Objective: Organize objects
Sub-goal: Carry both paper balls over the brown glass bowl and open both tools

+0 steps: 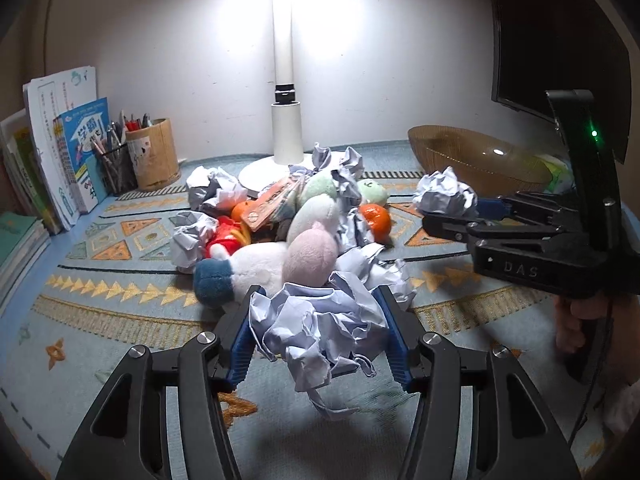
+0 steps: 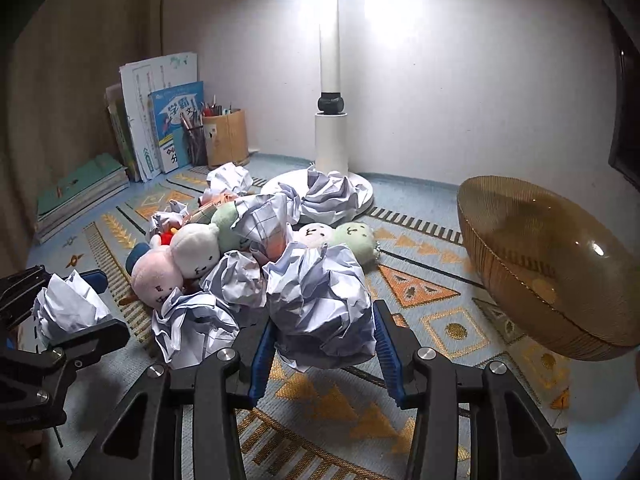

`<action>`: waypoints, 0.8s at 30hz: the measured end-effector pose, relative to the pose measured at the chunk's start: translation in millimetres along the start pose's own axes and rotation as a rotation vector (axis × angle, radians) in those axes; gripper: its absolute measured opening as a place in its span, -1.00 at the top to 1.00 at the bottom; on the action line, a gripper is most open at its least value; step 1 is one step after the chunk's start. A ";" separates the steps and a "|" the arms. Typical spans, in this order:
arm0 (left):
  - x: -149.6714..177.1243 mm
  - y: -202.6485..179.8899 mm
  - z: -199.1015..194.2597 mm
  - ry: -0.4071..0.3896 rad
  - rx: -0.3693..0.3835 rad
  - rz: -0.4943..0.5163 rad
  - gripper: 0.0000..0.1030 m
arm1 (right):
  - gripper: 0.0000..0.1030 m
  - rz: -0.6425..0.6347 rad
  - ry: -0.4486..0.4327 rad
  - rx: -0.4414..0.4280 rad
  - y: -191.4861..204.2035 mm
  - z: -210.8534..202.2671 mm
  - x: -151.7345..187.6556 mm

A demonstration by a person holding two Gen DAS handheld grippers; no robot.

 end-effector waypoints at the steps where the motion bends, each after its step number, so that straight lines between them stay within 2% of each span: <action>1: -4.3 -6.3 3.8 0.022 0.032 -0.015 -0.02 | 0.13 0.013 0.004 0.010 -5.5 -1.8 -2.1; 4: -29.1 -36.6 18.8 0.052 0.067 -0.004 -0.02 | 0.13 0.093 -0.033 0.018 -41.2 -20.8 -18.6; 8: -76.6 -85.6 45.0 0.035 0.112 0.041 -0.02 | 0.13 0.111 -0.031 0.131 -101.4 -50.7 -42.9; 11: -110.9 -122.2 68.4 0.030 0.154 0.055 -0.02 | 0.13 0.211 -0.045 0.128 -151.2 -65.2 -46.5; 13: -127.9 -145.2 85.3 0.034 0.190 0.064 -0.02 | 0.13 0.249 -0.027 0.164 -177.2 -67.1 -44.9; 16: -139.7 -177.0 110.9 0.053 0.217 0.091 -0.02 | 0.13 0.283 0.003 0.199 -203.4 -62.8 -38.9; 19: -136.1 -201.3 137.3 0.077 0.205 0.133 -0.04 | 0.10 0.319 0.036 0.217 -218.4 -51.9 -32.1; 20: -133.3 -205.5 145.6 0.091 0.212 0.131 -0.06 | 0.02 0.330 0.060 0.243 -222.1 -47.5 -30.0; 21: -130.7 -207.4 154.2 0.117 0.222 0.121 -0.15 | -0.43 0.351 0.090 0.277 -228.1 -42.6 -27.4; 22: -128.0 -206.6 163.8 0.171 0.252 0.095 -0.61 | -0.99 0.377 0.115 0.285 -232.0 -37.0 -23.2; 23: -124.9 -205.0 172.2 0.236 0.290 0.061 -1.00 | -1.00 0.402 0.099 0.273 -235.1 -36.2 -19.3; 24: -122.7 -201.1 173.1 0.239 0.318 0.021 -0.98 | -1.00 0.426 0.071 0.268 -236.4 -38.6 -15.6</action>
Point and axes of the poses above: each gripper's, at about its wrist camera, not at the fingertips, and z roughly the way its jaws point, y to its left, x to its underside, the point moved 1 cm from there along z, roughly the way its jaws point, and after that the axes turned 15 degrees about -z, right-handed, at the moved point
